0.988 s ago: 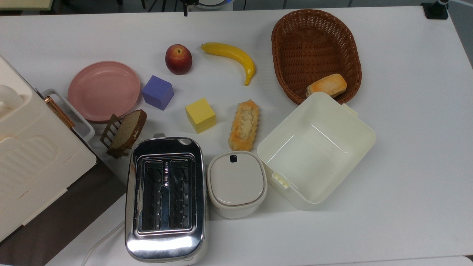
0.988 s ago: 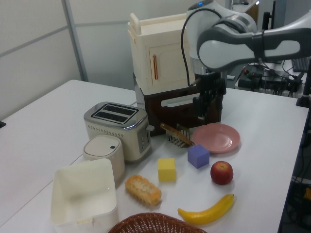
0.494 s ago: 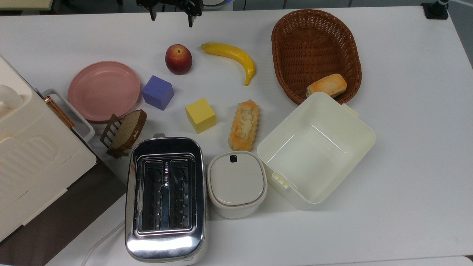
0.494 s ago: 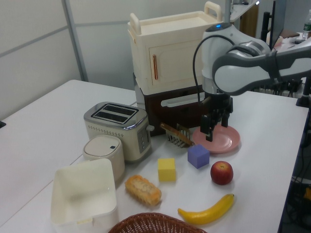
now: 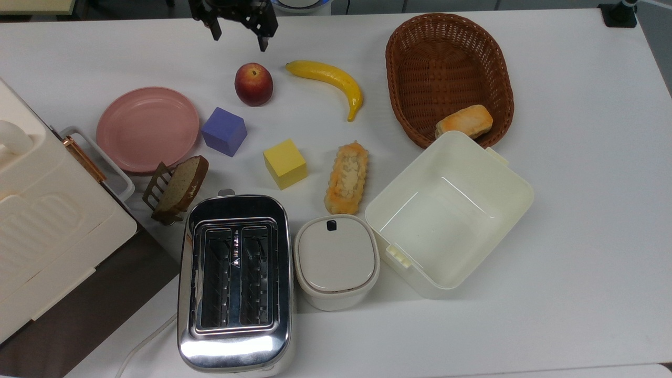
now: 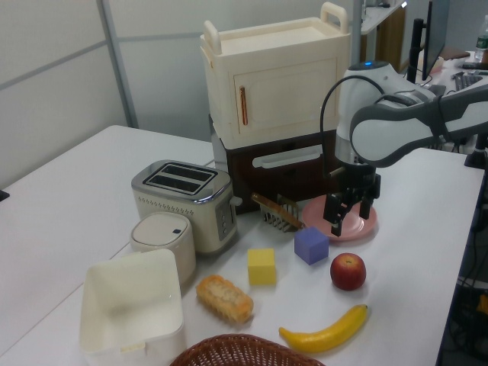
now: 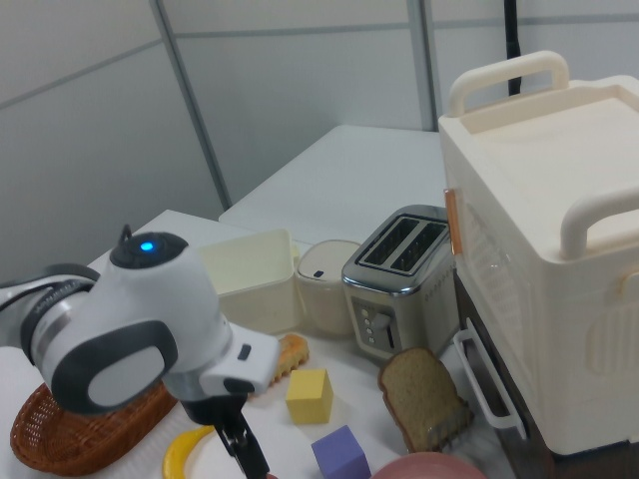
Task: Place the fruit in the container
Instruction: 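Move the gripper over to the red apple and lower it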
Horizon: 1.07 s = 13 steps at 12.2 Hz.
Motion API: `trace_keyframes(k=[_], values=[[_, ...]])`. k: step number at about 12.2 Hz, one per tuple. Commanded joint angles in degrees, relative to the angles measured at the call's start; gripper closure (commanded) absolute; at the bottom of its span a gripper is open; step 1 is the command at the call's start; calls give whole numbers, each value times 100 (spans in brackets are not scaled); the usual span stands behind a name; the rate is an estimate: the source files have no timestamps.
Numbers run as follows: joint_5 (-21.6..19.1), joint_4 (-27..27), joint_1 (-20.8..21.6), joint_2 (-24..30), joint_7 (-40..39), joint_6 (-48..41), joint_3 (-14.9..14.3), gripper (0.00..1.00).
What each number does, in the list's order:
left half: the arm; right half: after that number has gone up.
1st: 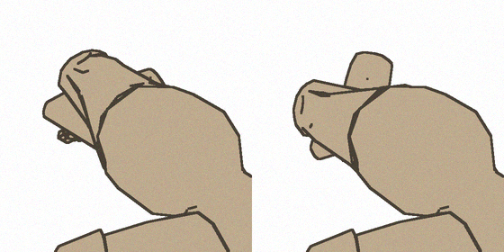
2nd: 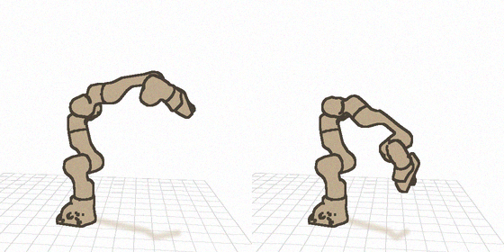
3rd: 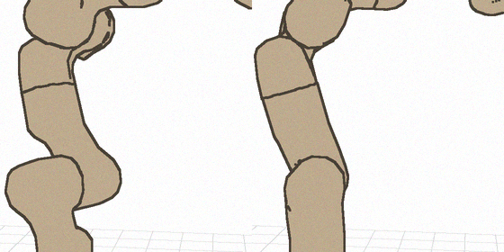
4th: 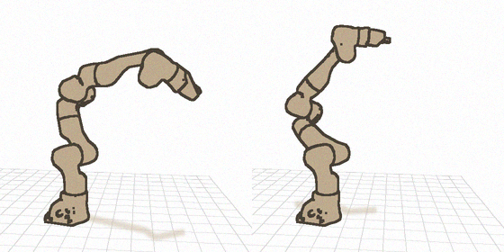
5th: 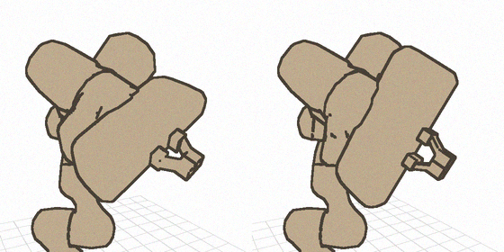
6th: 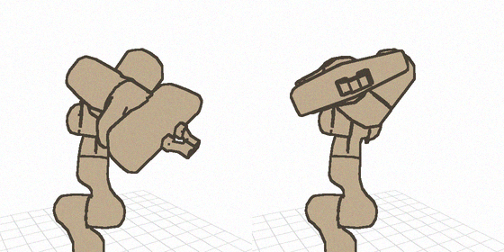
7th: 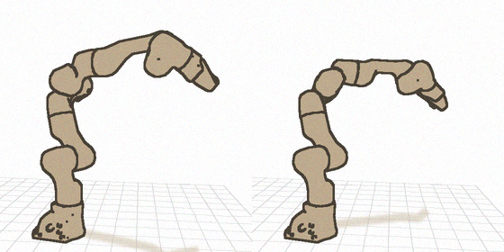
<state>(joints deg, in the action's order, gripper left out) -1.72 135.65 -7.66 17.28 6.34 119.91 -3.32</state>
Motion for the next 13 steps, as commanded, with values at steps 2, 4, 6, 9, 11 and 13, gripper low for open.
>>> trace_keyframes(k=[2,4,6,9,11,13], values=[[-110,338,142,12,631,383,-265,0],[-118,515,133,-49,641,621,-265,0],[-110,533,141,-94,641,674,-257,0],[-101,585,133,-356,641,797,-169,0],[-101,585,124,-427,641,876,-72,0],[-101,577,124,-585,641,1016,-54,0]])
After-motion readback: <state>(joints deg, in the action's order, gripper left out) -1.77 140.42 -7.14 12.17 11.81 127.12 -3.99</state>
